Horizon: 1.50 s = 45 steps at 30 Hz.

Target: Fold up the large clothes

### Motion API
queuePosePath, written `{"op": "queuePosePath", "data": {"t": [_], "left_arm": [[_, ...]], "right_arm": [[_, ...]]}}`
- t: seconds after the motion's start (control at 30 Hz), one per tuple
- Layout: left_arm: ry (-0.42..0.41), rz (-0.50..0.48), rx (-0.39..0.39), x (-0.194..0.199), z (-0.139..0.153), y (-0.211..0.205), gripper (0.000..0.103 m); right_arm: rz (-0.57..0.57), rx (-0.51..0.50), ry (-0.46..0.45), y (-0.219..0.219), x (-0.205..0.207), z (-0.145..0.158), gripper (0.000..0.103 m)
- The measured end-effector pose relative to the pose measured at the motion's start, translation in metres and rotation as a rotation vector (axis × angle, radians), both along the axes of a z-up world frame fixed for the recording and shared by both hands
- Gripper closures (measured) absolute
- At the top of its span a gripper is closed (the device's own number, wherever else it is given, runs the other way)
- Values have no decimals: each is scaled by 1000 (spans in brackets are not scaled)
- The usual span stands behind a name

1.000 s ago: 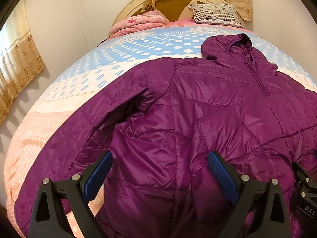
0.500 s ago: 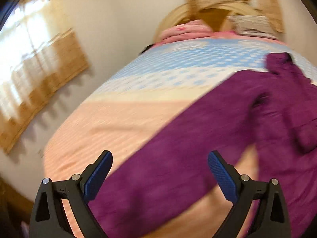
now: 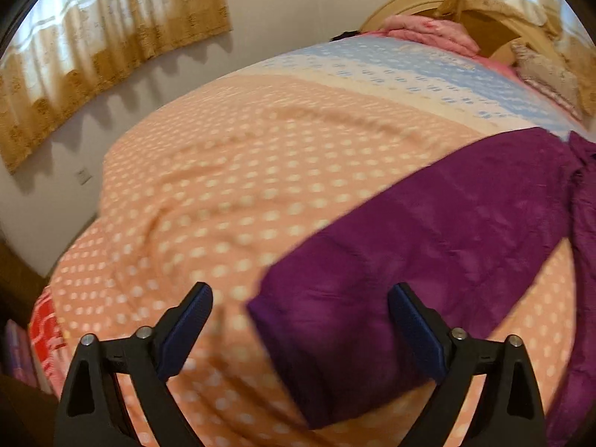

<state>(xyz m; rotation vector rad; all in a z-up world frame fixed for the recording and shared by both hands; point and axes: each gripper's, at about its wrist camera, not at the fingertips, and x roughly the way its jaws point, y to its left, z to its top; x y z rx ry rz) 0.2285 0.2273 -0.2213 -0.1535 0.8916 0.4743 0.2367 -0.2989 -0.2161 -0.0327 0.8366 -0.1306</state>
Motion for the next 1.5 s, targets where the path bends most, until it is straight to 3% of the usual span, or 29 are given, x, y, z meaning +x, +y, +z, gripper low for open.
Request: {"op": "queuePosePath", "data": {"t": [0.07, 0.13, 0.17, 0.2, 0.3, 0.43, 0.53, 0.63, 0.8, 1.03, 1.13, 1.2, 1.27, 1.3, 1.37, 1.43, 1.5], "left_arm": [[7, -46, -25, 9, -3, -7, 51], [16, -66, -34, 17, -8, -11, 71], [7, -65, -24, 17, -5, -12, 91], [-4, -63, -17, 18, 0, -11, 97], [-61, -37, 1, 17, 27, -5, 99], [-177, -54, 136, 22, 88, -15, 99], [-261, -117, 217, 31, 130, -47, 99], [-326, -222, 235, 44, 160, -100, 99], [-371, -407, 204, 62, 175, -200, 99], [-313, -632, 192, 85, 133, -348, 99], [-272, -694, 195, 94, 107, -393, 95], [-230, -732, 217, 96, 91, -419, 83], [-230, -744, 257, 91, 83, -440, 48], [-252, -750, 271, 87, 83, -444, 41], [-320, -760, 286, 77, 88, -448, 17], [-360, -746, 295, 71, 95, -443, 5], [-381, -715, 289, 73, 101, -423, 5]], "right_arm": [[4, 1, -7, 0, -1, 2, 6], [5, 4, -18, -1, -3, 4, 6], [4, 5, -23, -2, -3, 5, 6], [1, 7, -29, -4, -4, 7, 6], [-18, 6, -48, -16, -7, 12, 6], [-73, -1, -77, -42, -11, 21, 6], [-130, 18, -103, -67, -15, 29, 6], [-175, 46, -117, -87, -20, 32, 6], [-209, 72, -122, -107, -29, 29, 6], [-223, 108, -127, -119, -38, 19, 6], [-224, 120, -118, -123, -38, 12, 6], [-224, 129, -109, -124, -37, 7, 6], [-226, 136, -102, -124, -36, 4, 6], [-227, 132, -103, -124, -37, 4, 6], [-219, 134, -104, -121, -36, 6, 6], [-206, 143, -101, -118, -34, 9, 6], [-193, 143, -95, -112, -32, 13, 6]]}}
